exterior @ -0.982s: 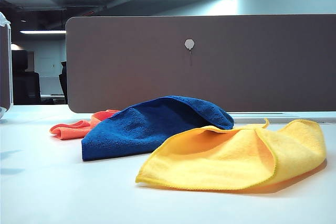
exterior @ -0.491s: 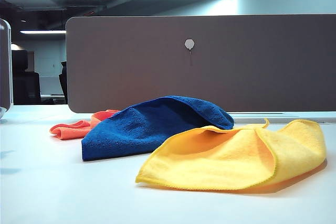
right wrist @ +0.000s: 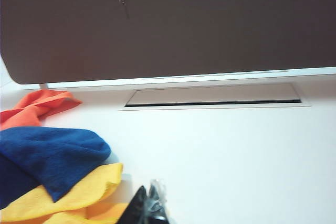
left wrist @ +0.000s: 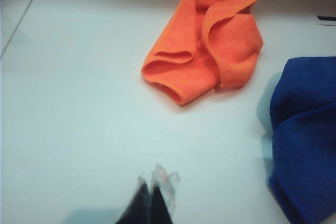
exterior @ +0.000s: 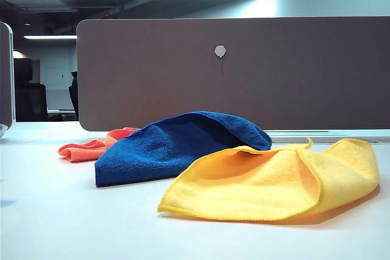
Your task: Pick up a rag that is the same color as the top surface of the Rubik's Cube and cover the cube with it.
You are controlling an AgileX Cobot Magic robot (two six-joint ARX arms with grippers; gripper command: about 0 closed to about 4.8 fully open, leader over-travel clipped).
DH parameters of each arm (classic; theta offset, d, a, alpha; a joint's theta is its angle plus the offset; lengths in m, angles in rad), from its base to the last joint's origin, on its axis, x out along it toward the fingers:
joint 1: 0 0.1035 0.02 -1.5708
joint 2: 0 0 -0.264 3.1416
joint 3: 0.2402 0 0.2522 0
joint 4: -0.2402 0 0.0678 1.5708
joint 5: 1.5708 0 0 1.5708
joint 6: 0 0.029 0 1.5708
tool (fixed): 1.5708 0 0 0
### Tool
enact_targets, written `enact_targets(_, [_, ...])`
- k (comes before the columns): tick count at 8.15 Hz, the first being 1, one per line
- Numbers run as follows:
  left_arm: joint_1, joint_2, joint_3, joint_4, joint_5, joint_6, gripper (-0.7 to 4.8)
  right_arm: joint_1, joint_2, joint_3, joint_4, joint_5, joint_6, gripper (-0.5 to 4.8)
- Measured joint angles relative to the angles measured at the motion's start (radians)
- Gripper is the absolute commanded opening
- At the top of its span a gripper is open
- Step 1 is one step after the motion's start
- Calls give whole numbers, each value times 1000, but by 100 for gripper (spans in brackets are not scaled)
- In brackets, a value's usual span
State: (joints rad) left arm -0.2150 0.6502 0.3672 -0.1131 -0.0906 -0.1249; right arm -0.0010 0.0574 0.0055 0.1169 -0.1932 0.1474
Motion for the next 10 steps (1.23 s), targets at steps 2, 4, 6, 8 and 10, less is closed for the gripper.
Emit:
enact_targets(2, [0,-85,-31,24,-35,-27,-6,0,0,0,-1,15,-7,-1])
enact_targets(4, [0,-319,-51,-60,-82,-30,-6,0,0,0,-1,15,-7,-1])
enact_targets(6, [0,-647,-58,-289,-90,-30,-6,0,0,0,0,10,-7,-1])
enact_targets(8, [0,-647,-60,-296,-107,-30,-6,0,0,0,0,9,-7,-1])
enact_targets(10, [0,-647,-192,-278,-23,-30,-6,0,0,0,1,-15,-7,-1])
